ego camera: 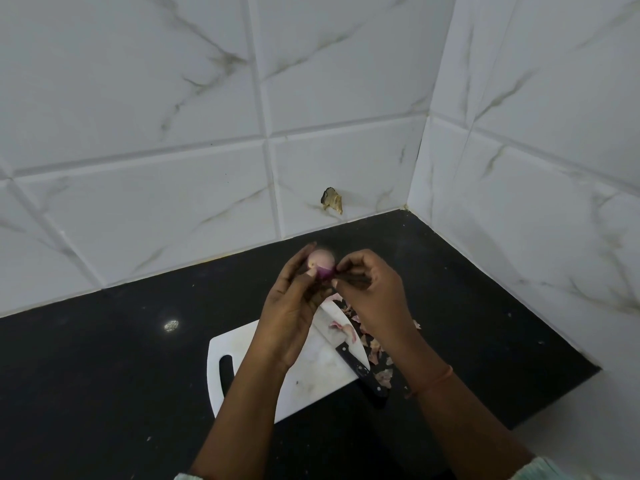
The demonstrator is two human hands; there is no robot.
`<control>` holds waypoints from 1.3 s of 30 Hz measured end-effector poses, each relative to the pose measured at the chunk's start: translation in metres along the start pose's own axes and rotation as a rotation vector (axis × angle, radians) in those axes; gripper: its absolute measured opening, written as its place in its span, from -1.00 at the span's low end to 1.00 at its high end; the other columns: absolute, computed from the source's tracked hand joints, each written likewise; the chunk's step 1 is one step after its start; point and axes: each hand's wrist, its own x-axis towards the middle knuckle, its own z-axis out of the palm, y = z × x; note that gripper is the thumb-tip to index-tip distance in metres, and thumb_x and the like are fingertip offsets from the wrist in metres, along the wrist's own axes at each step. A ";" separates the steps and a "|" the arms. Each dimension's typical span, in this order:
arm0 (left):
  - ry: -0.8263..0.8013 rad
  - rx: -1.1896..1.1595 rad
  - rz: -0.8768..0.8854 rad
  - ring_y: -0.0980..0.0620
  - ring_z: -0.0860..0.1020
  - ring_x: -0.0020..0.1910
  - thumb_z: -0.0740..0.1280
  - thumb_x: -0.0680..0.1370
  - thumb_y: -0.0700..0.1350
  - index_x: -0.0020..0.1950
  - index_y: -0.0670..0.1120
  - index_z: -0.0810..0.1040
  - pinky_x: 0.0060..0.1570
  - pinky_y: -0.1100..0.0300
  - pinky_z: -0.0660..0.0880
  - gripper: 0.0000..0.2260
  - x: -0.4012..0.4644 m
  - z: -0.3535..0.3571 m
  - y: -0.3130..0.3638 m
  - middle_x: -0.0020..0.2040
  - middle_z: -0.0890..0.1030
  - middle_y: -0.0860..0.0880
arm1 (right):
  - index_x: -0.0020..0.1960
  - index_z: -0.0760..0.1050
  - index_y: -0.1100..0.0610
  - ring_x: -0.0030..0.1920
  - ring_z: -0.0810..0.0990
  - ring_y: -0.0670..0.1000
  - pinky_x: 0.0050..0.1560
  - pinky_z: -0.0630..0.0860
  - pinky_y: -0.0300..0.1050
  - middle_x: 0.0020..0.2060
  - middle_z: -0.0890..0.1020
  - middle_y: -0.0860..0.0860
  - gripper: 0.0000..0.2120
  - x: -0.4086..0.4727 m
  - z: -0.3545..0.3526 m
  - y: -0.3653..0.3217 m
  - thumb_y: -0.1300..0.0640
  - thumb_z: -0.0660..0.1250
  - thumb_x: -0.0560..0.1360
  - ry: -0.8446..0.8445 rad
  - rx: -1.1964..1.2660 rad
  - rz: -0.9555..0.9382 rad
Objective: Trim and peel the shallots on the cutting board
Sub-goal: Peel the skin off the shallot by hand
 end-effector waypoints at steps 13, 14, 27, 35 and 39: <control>0.029 0.340 0.192 0.02 0.61 0.20 0.44 0.49 -0.25 0.28 0.03 0.58 0.18 0.01 0.57 -0.62 -0.003 -0.005 0.002 0.19 0.66 0.04 | -0.03 0.61 0.18 -0.14 0.68 -0.12 -0.09 0.63 -0.23 -0.18 0.69 -0.05 -0.87 0.001 -0.006 -0.011 0.22 0.48 0.44 -0.018 0.039 -0.086; 0.029 0.347 0.195 0.03 0.61 0.19 0.44 0.49 -0.25 0.27 0.04 0.58 0.17 0.04 0.57 -0.61 -0.003 -0.005 0.003 0.18 0.66 0.04 | -0.03 0.61 0.19 -0.14 0.68 -0.13 -0.09 0.62 -0.24 -0.18 0.70 -0.04 -0.88 0.001 -0.006 -0.010 0.22 0.47 0.45 -0.017 0.031 -0.088; 0.046 0.382 0.216 0.06 0.62 0.16 0.45 0.48 -0.23 0.25 0.07 0.60 0.10 0.11 0.60 -0.62 -0.004 -0.002 0.006 0.15 0.66 0.08 | -0.07 0.64 0.23 -0.20 0.65 -0.20 -0.17 0.53 -0.43 -0.25 0.66 -0.07 -0.96 0.000 -0.005 -0.009 0.27 0.42 0.49 0.050 -0.109 -0.301; 0.043 0.343 0.210 0.06 0.62 0.16 0.43 0.49 -0.25 0.27 0.01 0.59 0.11 0.12 0.60 -0.63 -0.005 -0.002 0.006 0.15 0.67 0.07 | 0.06 0.60 0.20 -0.12 0.67 -0.17 -0.08 0.59 -0.33 -0.13 0.69 -0.04 -0.88 -0.001 -0.005 -0.014 0.27 0.37 0.52 0.088 -0.052 -0.257; 0.079 0.345 0.225 -0.01 0.59 0.21 0.45 0.49 -0.23 0.28 0.01 0.59 0.17 0.00 0.58 -0.62 -0.004 -0.004 0.006 0.19 0.65 0.02 | 0.11 0.61 0.16 -0.05 0.65 -0.17 -0.03 0.58 -0.32 -0.06 0.68 -0.05 -0.83 -0.004 -0.004 -0.015 0.21 0.39 0.52 -0.003 -0.067 -0.269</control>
